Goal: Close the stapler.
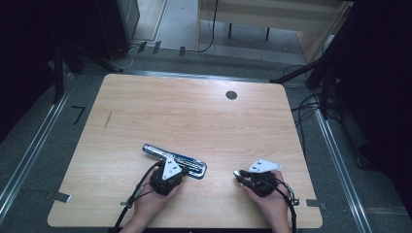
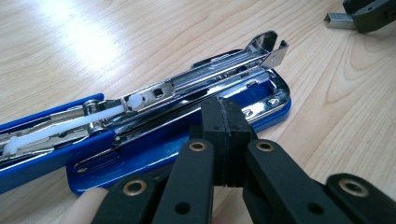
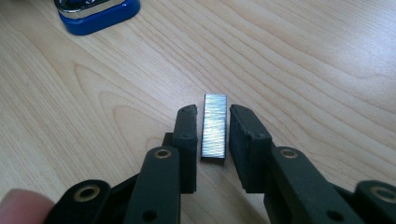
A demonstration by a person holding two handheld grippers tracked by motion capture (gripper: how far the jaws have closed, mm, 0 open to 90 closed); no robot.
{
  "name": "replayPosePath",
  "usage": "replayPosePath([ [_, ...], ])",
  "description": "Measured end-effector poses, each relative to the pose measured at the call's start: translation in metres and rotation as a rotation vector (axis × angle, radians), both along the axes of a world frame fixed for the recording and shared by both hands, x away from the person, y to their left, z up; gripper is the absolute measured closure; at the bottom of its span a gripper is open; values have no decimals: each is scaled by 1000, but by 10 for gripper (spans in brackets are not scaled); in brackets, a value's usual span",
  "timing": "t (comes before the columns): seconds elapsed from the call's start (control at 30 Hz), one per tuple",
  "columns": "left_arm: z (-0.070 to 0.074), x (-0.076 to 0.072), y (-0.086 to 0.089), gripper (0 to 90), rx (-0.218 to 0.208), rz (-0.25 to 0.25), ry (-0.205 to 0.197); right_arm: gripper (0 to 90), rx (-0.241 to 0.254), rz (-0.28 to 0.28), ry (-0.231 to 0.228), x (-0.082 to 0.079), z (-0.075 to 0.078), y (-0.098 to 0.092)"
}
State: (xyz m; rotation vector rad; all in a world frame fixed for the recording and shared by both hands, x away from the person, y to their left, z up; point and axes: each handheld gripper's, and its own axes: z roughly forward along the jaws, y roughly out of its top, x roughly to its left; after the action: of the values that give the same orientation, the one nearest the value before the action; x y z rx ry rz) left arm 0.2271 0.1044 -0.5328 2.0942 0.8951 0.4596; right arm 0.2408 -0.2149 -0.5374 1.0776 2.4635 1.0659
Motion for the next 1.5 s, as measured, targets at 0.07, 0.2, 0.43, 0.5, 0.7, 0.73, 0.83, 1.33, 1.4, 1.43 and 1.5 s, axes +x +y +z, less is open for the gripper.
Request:
replayPosePath([
  [0.07, 0, 0, 0, 900, 0, -1, 0, 752, -1, 1, -1, 0, 0, 0],
  [0.2, 0, 0, 0, 900, 0, 0, 0, 780, 1, -6, -2, 0, 0, -1],
  [0.43, 0, 0, 0, 900, 0, 0, 0, 796, -1, -7, -1, 1, 0, 0],
  [0.5, 0, 0, 0, 900, 0, 0, 0, 797, -2, -2, 2, 1, 0, 0],
  [0.7, 0, 0, 0, 900, 0, 0, 0, 797, 2, 14, 9, 2, 1, 1],
  [0.73, 0, 0, 0, 900, 0, 0, 0, 797, 3, 16, 9, 2, 1, 2],
  [0.83, 0, 0, 0, 900, 0, 0, -1, 798, 3, 28, 16, 2, 1, 4],
  [1.33, 0, 0, 1, 900, -4, -2, 6, 798, 24, 67, -13, 1, 15, 15],
  [1.4, 0, 1, 1, 900, -3, -3, 4, 798, 28, 69, -16, 2, 16, 16],
  [1.43, 0, 1, 1, 900, -4, -4, 4, 798, 29, 75, -17, 3, 17, 17],
  [1.5, 0, 1, 1, 900, -4, -4, 4, 798, 31, 79, -18, 4, 19, 18],
])
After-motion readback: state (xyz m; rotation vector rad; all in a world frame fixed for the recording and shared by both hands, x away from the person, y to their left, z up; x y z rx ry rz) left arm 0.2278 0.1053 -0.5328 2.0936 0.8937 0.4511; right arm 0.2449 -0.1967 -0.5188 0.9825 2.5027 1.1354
